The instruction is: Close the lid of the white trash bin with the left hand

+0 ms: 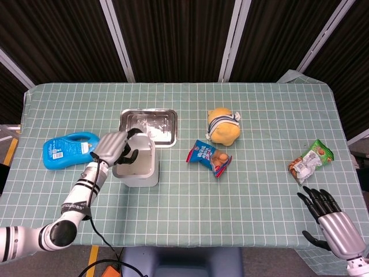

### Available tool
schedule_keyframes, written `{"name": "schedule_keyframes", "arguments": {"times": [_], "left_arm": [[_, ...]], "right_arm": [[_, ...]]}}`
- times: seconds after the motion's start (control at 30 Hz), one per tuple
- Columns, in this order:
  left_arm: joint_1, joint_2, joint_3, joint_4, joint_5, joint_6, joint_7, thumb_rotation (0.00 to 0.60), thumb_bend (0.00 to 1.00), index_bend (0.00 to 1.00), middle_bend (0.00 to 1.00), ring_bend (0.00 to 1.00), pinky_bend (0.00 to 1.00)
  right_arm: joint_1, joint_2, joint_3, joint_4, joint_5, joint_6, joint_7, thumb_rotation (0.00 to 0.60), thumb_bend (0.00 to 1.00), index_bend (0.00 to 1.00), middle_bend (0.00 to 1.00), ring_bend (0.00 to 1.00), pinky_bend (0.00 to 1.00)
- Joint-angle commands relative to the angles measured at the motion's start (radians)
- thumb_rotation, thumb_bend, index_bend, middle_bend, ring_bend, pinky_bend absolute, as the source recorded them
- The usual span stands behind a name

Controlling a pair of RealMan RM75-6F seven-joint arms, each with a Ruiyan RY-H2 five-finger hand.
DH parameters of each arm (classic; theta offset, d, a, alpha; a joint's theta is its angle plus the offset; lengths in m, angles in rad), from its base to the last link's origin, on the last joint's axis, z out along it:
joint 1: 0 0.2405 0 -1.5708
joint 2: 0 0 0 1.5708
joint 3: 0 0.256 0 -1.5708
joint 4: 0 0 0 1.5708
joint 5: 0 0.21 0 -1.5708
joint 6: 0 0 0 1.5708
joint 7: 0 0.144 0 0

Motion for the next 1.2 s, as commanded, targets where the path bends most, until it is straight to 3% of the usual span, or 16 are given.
{"name": "schedule_keyframes", "arguments": {"times": [0.03,0.17,0.3,0.4,0.43,0.7,0.83,1.03,1.13,1.2], "left_arm": [[-0.004,0.060,0.048,-0.100,0.013,0.044,0.044,0.600,0.51,0.25,1.00,1.00,1.00],[0.012,0.107,0.093,-0.201,0.043,0.080,0.065,0.600,0.51,0.25,1.00,1.00,1.00],[0.018,0.123,0.119,-0.235,0.053,0.089,0.077,0.600,0.51,0.24,1.00,1.00,1.00],[0.027,0.134,0.169,-0.271,0.055,0.088,0.094,0.600,0.51,0.22,1.00,1.00,1.00],[0.034,0.127,0.209,-0.277,0.051,0.074,0.108,0.600,0.51,0.22,1.00,1.00,1.00],[0.056,0.070,0.315,-0.243,0.088,0.056,0.104,0.600,0.51,0.20,1.00,1.00,1.00],[0.062,0.057,0.327,-0.235,0.120,0.072,0.093,0.600,0.51,0.18,1.00,1.00,1.00],[0.172,0.073,0.308,-0.290,0.462,0.248,0.010,0.600,0.51,0.13,1.00,1.00,1.00],[0.246,0.095,0.336,-0.306,0.670,0.312,-0.039,0.600,0.51,0.08,1.00,1.00,1.00],[0.317,0.137,0.388,-0.311,0.839,0.358,-0.073,0.600,0.51,0.06,0.96,0.97,1.00]], "right_arm": [[-0.002,0.002,-0.005,0.001,-0.009,0.006,0.003,0.600,0.31,0.00,0.00,0.00,0.00],[-0.006,0.004,-0.012,0.002,-0.026,0.015,0.006,0.600,0.31,0.00,0.00,0.00,0.00],[-0.007,0.005,-0.017,0.001,-0.035,0.020,0.008,0.600,0.31,0.00,0.00,0.00,0.00],[-0.011,0.009,-0.025,0.002,-0.054,0.034,0.018,0.600,0.31,0.00,0.00,0.00,0.00],[-0.016,0.011,-0.028,0.001,-0.063,0.047,0.028,0.600,0.31,0.00,0.00,0.00,0.00],[-0.024,0.017,-0.041,0.016,-0.095,0.080,0.063,0.600,0.31,0.00,0.00,0.00,0.00],[-0.026,0.018,-0.046,0.019,-0.106,0.086,0.069,0.600,0.31,0.00,0.00,0.00,0.00],[-0.026,0.021,-0.047,0.019,-0.104,0.083,0.071,0.600,0.31,0.00,0.00,0.00,0.00],[-0.025,0.022,-0.051,0.018,-0.108,0.077,0.066,0.600,0.31,0.00,0.00,0.00,0.00],[-0.024,0.026,-0.054,0.018,-0.113,0.077,0.067,0.600,0.31,0.00,0.00,0.00,0.00]]}}
